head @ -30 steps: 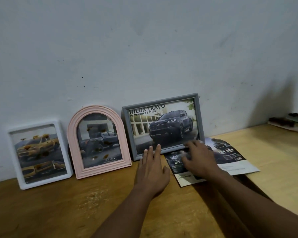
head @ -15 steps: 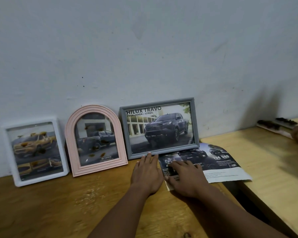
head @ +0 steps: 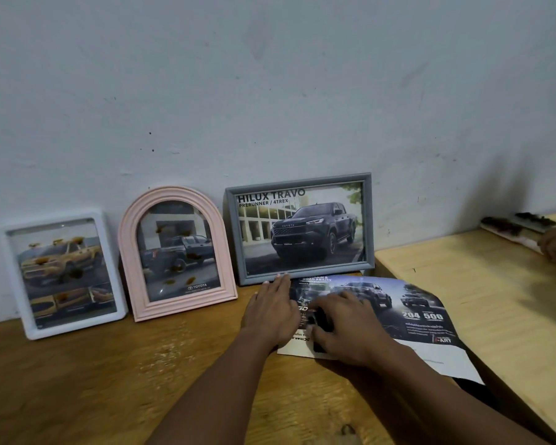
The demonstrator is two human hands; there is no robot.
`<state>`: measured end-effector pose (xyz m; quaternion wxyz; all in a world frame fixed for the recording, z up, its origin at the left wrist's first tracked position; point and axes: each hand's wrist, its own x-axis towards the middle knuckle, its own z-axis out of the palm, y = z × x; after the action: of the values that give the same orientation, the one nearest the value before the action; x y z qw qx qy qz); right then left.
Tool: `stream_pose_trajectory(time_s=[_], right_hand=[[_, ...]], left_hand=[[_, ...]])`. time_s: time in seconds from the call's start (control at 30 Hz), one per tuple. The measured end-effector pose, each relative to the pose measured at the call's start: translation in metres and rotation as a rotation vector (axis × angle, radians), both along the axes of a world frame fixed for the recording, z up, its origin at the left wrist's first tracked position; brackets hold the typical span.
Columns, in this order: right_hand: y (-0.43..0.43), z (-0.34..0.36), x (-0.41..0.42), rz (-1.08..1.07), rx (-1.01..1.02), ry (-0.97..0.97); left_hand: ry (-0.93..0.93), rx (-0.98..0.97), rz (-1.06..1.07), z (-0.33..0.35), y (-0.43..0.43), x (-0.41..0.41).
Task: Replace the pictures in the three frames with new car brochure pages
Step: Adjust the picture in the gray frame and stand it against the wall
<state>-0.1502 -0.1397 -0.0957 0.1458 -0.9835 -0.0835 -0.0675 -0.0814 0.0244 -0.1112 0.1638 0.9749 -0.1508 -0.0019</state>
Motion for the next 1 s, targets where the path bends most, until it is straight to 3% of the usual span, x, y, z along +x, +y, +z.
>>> stream_pose_trajectory(time_s=[0.2,0.4,0.63,0.8,1.0], right_hand=[[-0.005,-0.019,0.001,-0.065,-0.046,0.117],[-0.018,-0.025,-0.004,0.008,-0.029,0.100],[-0.027,-0.024,-0.003,0.069,0.011,0.080],[-0.042,-0.022,0.008,-0.027,0.204,-0.079],[-0.051,-0.026,0.014,-0.001,0.088,-0.055]], left_hand=[[0.025,0.007,-0.004,0.001,0.000,0.003],[0.004,0.034,-0.015,0.000,-0.001,0.007],[-0.198,0.206,-0.076,0.008,-0.005,0.013],[-0.212,0.193,-0.131,0.020,-0.020,0.023],[-0.200,0.303,-0.141,0.005,-0.022,0.026]])
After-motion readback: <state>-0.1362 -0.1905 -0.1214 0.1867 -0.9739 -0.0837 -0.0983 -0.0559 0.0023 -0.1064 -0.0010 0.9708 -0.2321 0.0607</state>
